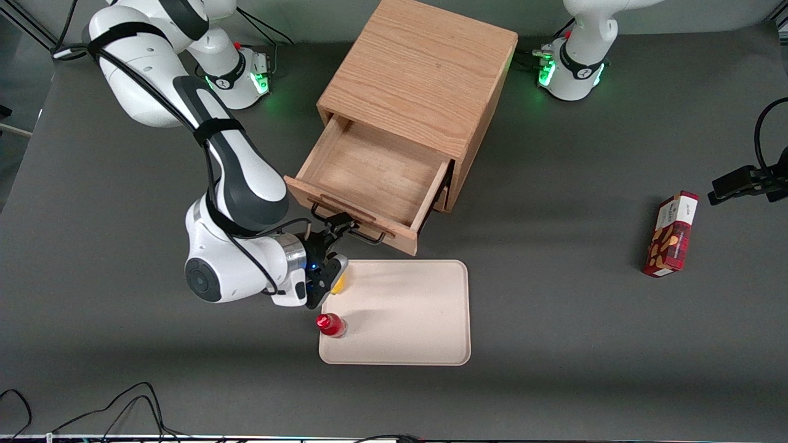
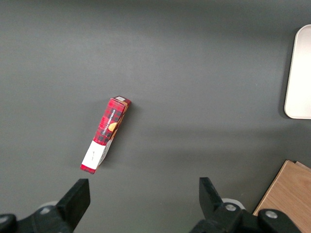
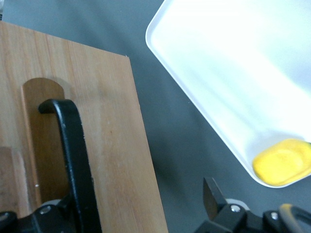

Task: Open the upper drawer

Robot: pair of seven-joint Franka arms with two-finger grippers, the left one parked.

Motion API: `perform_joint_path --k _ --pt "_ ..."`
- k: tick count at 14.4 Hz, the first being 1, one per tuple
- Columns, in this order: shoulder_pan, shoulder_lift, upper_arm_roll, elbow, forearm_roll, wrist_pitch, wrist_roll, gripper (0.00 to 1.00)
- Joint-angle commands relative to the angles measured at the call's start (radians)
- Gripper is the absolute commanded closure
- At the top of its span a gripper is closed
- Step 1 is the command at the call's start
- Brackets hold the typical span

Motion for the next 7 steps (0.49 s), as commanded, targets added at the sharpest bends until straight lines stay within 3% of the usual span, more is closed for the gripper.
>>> perform_joint_path --k 1,7 --pt "0.000 0.037 -0.025 0.122 -0.008 -0.069 0.009 0.00" --pt "-0.008 0.038 -0.046 0.155 -0.008 -0.067 0.009 0.00"
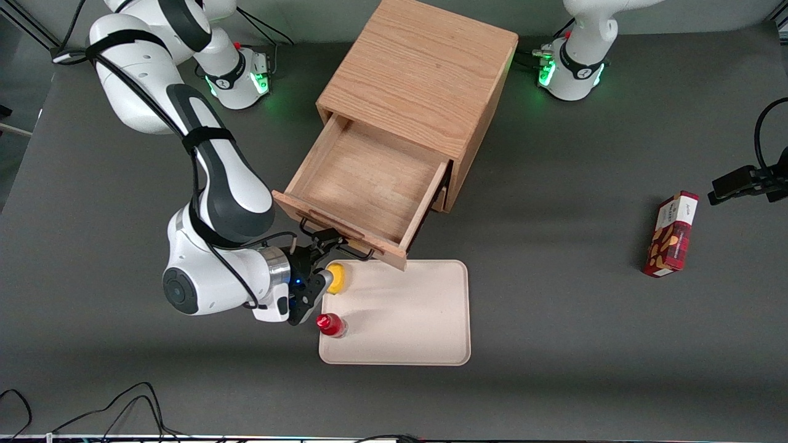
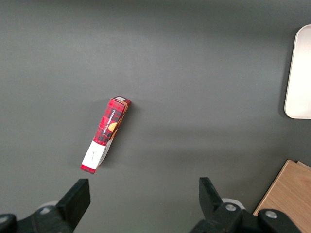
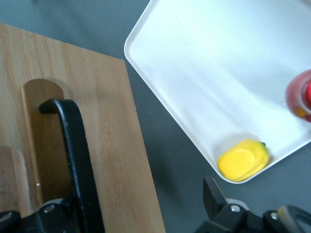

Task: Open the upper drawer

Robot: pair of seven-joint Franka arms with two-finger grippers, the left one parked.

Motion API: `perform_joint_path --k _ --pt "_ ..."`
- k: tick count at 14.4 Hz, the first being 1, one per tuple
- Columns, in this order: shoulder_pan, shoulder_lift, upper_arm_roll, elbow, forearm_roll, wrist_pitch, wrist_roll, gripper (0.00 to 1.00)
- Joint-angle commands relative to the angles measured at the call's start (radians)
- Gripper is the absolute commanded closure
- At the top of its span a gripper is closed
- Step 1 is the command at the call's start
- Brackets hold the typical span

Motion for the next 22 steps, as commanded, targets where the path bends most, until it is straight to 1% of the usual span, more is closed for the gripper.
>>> perform_joint_path --k 1,5,9,11,13,14,15,16,17,18,19,20,21,22 --pt "-0.009 0.007 0.003 0.065 0.014 -0.054 0.008 0.00" --pt "-0.004 0.006 0.006 0.058 0.019 -0.044 0.009 0.00" --pt "0.008 0.000 0.018 0.044 0.019 -0.089 0.012 0.00" --pt "0.002 -0.035 0.020 0.045 0.011 -0.107 0.012 0.00" --pt "-0.006 -0.116 0.006 0.047 0.002 -0.149 0.020 0.00" --pt "-0.006 -0.172 0.000 0.041 -0.037 -0.158 0.023 0.00" --pt "-0.006 -0.227 -0.003 0.019 -0.091 -0.160 0.040 0.00" --pt "-0.004 -0.280 -0.003 -0.004 -0.138 -0.161 0.092 0.00" --pt "-0.004 -0.337 -0.003 -0.034 -0.203 -0.161 0.182 0.00" --pt "-0.007 -0.383 -0.002 -0.048 -0.235 -0.161 0.254 0.00" --pt "-0.020 -0.431 -0.006 -0.057 -0.248 -0.176 0.297 0.00" --pt "-0.036 -0.474 -0.009 -0.065 -0.251 -0.237 0.325 0.00" --pt "-0.037 -0.517 -0.043 -0.067 -0.287 -0.302 0.350 0.00" --pt "-0.029 -0.570 -0.072 -0.070 -0.361 -0.348 0.371 0.00"
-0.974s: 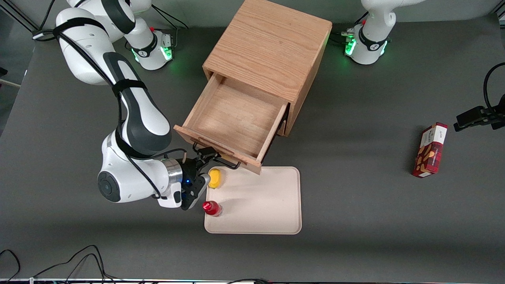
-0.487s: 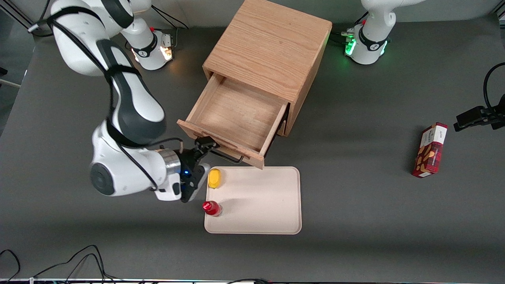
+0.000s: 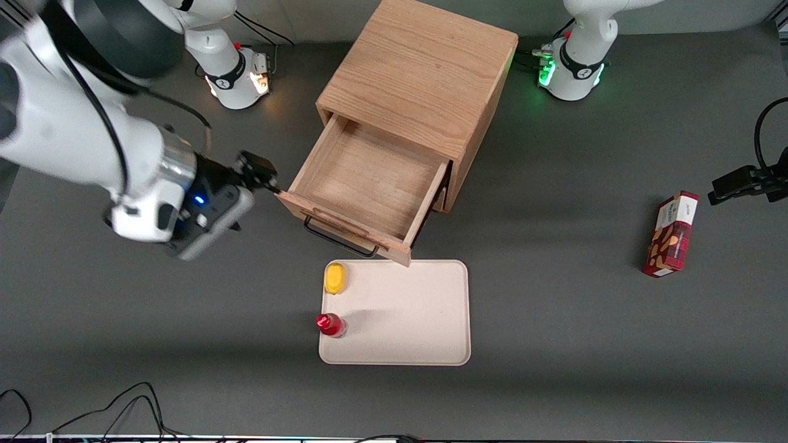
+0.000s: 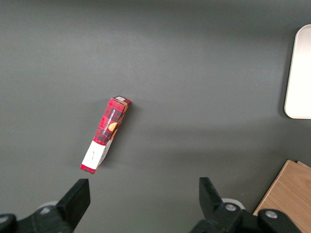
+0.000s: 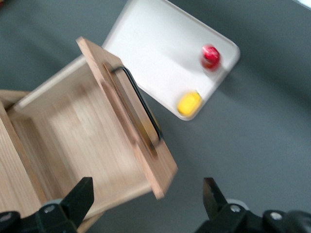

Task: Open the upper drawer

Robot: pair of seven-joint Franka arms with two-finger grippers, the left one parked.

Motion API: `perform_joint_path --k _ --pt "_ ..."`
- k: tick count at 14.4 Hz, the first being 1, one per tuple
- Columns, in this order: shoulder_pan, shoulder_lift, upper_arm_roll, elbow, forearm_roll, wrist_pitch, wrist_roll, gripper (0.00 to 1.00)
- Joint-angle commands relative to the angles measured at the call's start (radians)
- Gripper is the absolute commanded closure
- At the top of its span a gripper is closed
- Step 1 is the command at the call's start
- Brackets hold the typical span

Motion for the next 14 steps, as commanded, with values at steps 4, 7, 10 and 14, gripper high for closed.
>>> perform_joint_path --k 4,7,10,14 --pt "-0.014 -0.248 -0.159 -0.091 -0.139 -0.237 0.124 0.00" --pt "-0.017 -0.343 -0.232 -0.216 -0.130 -0.281 0.234 0.00" --pt "-0.020 -0.498 -0.260 -0.502 -0.113 -0.180 0.280 0.00" --pt "-0.023 -0.679 -0.272 -0.825 -0.116 0.030 0.323 0.00"
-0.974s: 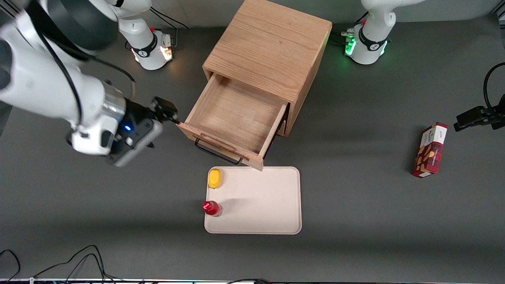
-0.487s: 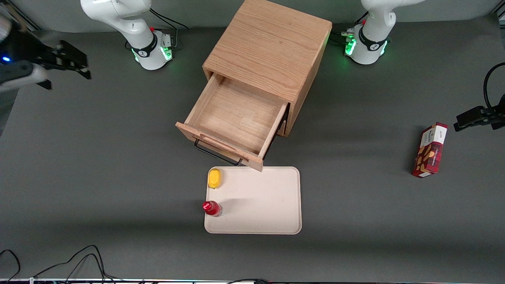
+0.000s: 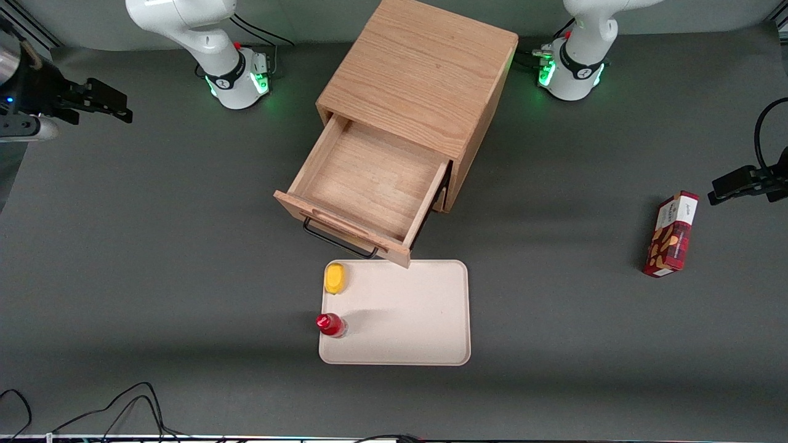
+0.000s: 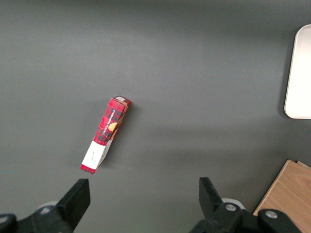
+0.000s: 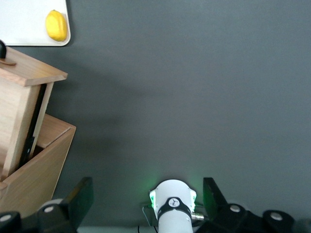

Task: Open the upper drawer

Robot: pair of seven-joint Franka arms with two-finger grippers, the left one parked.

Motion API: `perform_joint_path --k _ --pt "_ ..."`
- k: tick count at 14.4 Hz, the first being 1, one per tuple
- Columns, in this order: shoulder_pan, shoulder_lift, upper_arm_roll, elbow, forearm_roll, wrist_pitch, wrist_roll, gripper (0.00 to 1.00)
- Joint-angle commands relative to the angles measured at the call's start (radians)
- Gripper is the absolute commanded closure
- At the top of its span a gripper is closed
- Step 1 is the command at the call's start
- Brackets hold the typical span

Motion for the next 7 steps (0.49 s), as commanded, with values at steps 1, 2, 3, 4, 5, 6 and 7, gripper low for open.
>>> perform_joint_path --k 1,2,3,4,5,6,7 --pt "0.005 -0.183 0.001 -0.269 -0.005 0.143 0.058 0.00" --pt "0.005 -0.202 0.004 -0.303 -0.008 0.172 0.078 0.00" --pt "0.007 -0.190 0.002 -0.293 -0.020 0.179 0.072 0.00" --pt "0.010 -0.169 0.002 -0.266 -0.031 0.177 0.076 0.00" --pt "0.013 -0.147 0.002 -0.238 -0.039 0.177 0.078 0.00" --pt "0.014 -0.127 0.004 -0.207 -0.043 0.171 0.078 0.00" --pt "0.013 -0.119 0.002 -0.199 -0.043 0.169 0.075 0.00"
